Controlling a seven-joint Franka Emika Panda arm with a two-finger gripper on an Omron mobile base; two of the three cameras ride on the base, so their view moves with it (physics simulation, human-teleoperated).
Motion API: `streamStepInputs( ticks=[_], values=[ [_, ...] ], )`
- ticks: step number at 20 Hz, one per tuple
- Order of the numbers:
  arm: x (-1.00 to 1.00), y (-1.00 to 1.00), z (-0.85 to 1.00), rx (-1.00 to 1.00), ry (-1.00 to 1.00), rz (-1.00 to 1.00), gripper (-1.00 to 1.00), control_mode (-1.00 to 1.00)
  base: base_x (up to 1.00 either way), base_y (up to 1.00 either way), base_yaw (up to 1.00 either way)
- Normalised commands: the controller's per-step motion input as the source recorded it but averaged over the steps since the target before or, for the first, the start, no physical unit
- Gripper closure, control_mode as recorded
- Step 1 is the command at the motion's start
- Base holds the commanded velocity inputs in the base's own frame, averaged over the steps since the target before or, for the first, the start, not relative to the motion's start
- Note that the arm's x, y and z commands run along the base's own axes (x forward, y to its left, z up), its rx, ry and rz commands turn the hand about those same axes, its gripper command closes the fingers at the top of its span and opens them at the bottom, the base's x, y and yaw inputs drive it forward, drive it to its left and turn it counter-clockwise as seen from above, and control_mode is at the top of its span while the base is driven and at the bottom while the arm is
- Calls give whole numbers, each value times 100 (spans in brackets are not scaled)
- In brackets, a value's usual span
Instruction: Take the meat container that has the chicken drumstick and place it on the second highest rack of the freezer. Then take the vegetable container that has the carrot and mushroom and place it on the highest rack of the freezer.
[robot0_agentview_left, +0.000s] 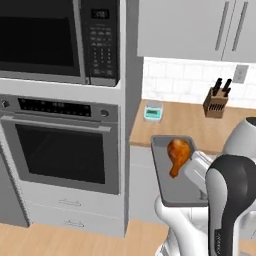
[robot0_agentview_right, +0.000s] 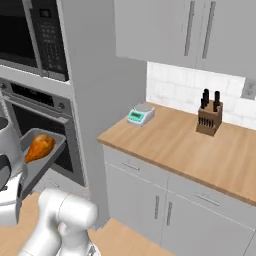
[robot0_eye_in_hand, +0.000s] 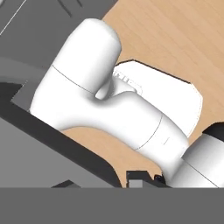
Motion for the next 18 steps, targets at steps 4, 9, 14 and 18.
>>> streamStepInputs(
  ticks=[4,9,14,18],
  values=[
    [0,0,0,0,0,0,100,100,39,100,37],
    [0,0,0,0,0,0,100,100,91,100,28],
    [0,0,0,0,0,0,100,100,84,100,26],
    [0,0,0,0,0,0,100,100,99,100,16]
  ],
)
